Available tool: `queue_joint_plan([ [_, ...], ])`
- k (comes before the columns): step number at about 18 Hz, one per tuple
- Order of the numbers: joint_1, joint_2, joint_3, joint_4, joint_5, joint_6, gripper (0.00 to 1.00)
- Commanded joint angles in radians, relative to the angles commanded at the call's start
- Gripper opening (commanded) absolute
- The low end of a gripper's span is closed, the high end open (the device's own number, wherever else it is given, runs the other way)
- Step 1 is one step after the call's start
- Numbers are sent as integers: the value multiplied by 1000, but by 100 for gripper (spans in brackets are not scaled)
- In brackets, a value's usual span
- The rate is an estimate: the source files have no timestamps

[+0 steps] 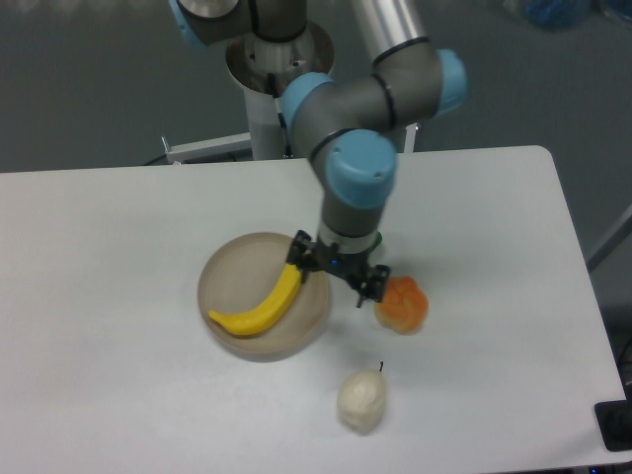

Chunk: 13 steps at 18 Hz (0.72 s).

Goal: Pick up the banana from the plate
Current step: 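Move the open gripper over the plate above the banana, then lower the gripper onto the banana's middle and close it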

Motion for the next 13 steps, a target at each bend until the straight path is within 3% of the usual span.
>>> queue_joint_plan([
  [3,-12,3,-46,15,0,-14,100],
  [7,-34,2,-101,95,2,-40,100],
  [13,-55,-15,-114,107,15,-52,100],
])
